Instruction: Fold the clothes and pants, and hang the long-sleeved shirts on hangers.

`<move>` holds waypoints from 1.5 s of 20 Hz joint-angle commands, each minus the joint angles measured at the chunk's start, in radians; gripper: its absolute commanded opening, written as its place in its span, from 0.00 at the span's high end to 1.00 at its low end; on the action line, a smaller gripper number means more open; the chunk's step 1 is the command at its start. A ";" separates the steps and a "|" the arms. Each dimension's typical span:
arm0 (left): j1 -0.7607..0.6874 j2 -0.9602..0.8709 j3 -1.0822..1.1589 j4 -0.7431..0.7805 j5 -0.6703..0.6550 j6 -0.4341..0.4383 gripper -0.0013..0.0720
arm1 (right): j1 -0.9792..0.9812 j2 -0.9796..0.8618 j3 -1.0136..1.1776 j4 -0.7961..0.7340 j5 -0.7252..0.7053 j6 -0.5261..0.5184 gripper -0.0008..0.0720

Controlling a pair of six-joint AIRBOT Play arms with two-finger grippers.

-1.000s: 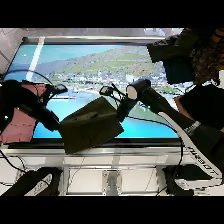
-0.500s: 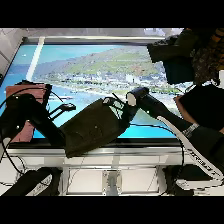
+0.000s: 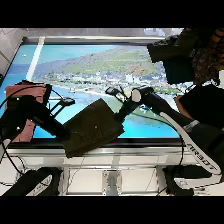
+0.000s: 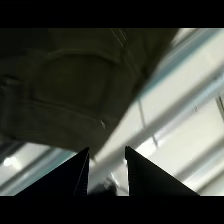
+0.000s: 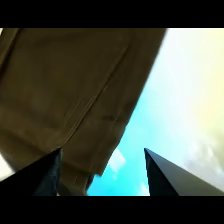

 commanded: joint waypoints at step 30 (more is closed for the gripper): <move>0.076 -0.011 -0.001 0.021 -0.222 -0.135 0.62 | -0.086 -0.389 0.306 0.252 0.167 0.203 0.98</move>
